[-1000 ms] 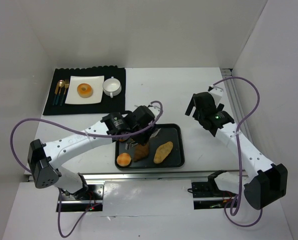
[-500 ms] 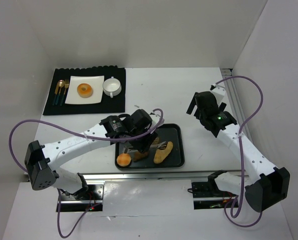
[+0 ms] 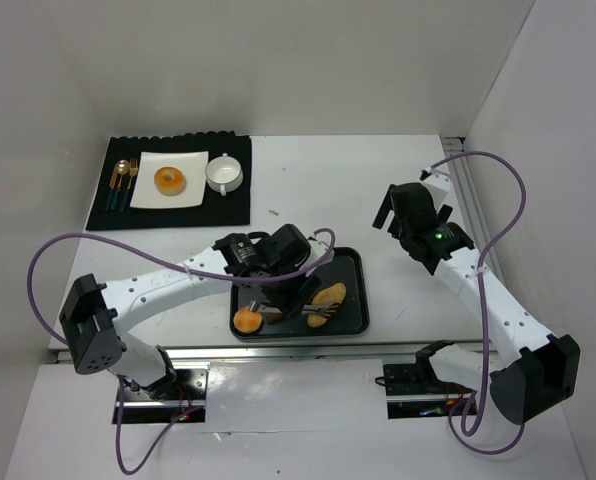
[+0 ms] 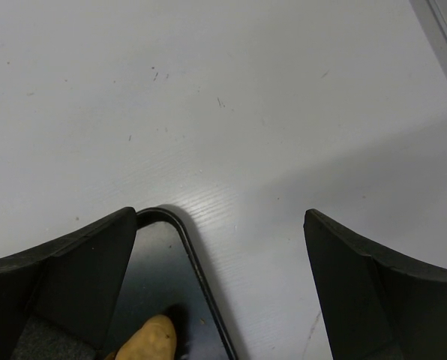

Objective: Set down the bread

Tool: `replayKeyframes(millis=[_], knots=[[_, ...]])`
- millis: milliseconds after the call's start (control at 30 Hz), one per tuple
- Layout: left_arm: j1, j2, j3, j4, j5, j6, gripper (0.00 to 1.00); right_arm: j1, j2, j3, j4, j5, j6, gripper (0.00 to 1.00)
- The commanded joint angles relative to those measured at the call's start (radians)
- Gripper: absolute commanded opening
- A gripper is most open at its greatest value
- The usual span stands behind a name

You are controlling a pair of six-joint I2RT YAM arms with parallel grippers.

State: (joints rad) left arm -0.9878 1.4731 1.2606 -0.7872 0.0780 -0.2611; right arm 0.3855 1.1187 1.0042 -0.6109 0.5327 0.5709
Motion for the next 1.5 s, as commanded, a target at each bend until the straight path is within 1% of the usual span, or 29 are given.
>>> replayKeyframes(millis=[0, 33, 133, 300, 400, 433, 533, 567, 633, 700, 733, 767, 833, 867, 900, 933, 1000, 1067, 1100, 1200, 1233, 1300, 1333, 1400, 1467], knots=[[-0.006, 0.013, -0.006, 0.008, 0.060, 0.017, 0.67, 0.000, -0.014, 0.045, -0.016, -0.005, -0.009, 0.99], [-0.006, 0.013, 0.005, 0.008, 0.060, 0.017, 0.67, 0.000, -0.014, 0.045, -0.016, -0.005, -0.009, 0.99], [-0.006, 0.023, 0.014, -0.013, 0.028, 0.017, 0.63, 0.000, -0.014, 0.036, -0.016, -0.005, -0.009, 0.99], [-0.006, 0.009, 0.068, -0.035, -0.066, -0.001, 0.41, 0.000, -0.014, 0.036, -0.007, -0.005, -0.009, 0.99], [-0.006, -0.016, 0.068, -0.035, -0.127, -0.001, 0.38, 0.000, -0.014, 0.036, 0.002, -0.005, -0.009, 0.99], [0.015, -0.029, 0.068, -0.035, -0.127, -0.001, 0.34, 0.000, -0.014, 0.036, 0.002, -0.014, -0.009, 0.99], [0.063, -0.062, 0.080, -0.044, -0.139, -0.033, 0.25, 0.000, -0.014, 0.036, 0.002, -0.014, -0.009, 0.99], [0.073, -0.086, 0.089, -0.044, -0.150, -0.050, 0.20, 0.000, -0.014, 0.036, 0.002, -0.014, -0.009, 0.99], [0.095, -0.109, 0.098, -0.044, -0.202, -0.082, 0.20, 0.000, -0.014, 0.036, 0.002, -0.014, -0.009, 0.99], [0.145, -0.144, 0.108, -0.035, -0.285, -0.092, 0.20, 0.000, -0.014, 0.036, 0.002, -0.014, -0.009, 0.99], [0.170, -0.158, 0.120, -0.035, -0.303, -0.092, 0.21, 0.000, -0.014, 0.036, 0.002, -0.014, -0.009, 0.99], [0.231, -0.172, 0.120, -0.026, -0.323, -0.092, 0.21, 0.000, -0.014, 0.036, 0.002, -0.014, -0.009, 0.99], [0.322, -0.183, 0.167, -0.015, -0.400, -0.121, 0.25, 0.000, -0.023, 0.025, 0.011, -0.014, -0.009, 0.99], [0.375, -0.183, 0.187, -0.015, -0.420, -0.157, 0.26, 0.000, -0.023, 0.025, 0.023, -0.023, -0.009, 0.99], [0.482, -0.168, 0.212, -0.032, -0.440, -0.182, 0.26, 0.000, -0.023, 0.016, 0.023, -0.033, -0.009, 0.99], [0.536, -0.146, 0.261, -0.032, -0.425, -0.199, 0.26, 0.000, -0.023, 0.016, 0.034, -0.033, -0.009, 0.99], [0.651, -0.072, 0.301, -0.041, -0.423, -0.199, 0.26, 0.000, -0.023, 0.016, 0.034, -0.042, -0.009, 0.99], [0.702, -0.022, 0.353, -0.041, -0.481, -0.216, 0.26, 0.000, -0.013, 0.025, 0.025, -0.042, -0.009, 0.99], [0.751, 0.025, 0.367, -0.028, -0.492, -0.216, 0.26, 0.000, -0.013, 0.025, 0.025, -0.042, -0.009, 0.99], [0.842, 0.107, 0.428, 0.016, -0.475, -0.216, 0.26, 0.000, -0.004, 0.014, 0.049, -0.051, -0.009, 0.99], [0.856, 0.169, 0.480, 0.016, -0.475, -0.227, 0.26, 0.000, -0.003, 0.014, 0.049, -0.051, -0.009, 0.99], [0.876, 0.219, 0.510, 0.032, -0.492, -0.237, 0.26, 0.000, 0.007, 0.005, 0.049, -0.051, -0.009, 0.99], [0.897, 0.266, 0.532, 0.049, -0.480, -0.237, 0.27, 0.000, 0.019, 0.005, 0.059, -0.051, -0.009, 0.99], [0.920, 0.318, 0.565, 0.058, -0.437, -0.271, 0.27, 0.000, 0.029, -0.006, 0.059, -0.051, -0.009, 0.99], [0.940, 0.363, 0.608, 0.080, -0.411, -0.271, 0.27, 0.000, 0.039, -0.006, 0.068, -0.051, -0.009, 0.99]])
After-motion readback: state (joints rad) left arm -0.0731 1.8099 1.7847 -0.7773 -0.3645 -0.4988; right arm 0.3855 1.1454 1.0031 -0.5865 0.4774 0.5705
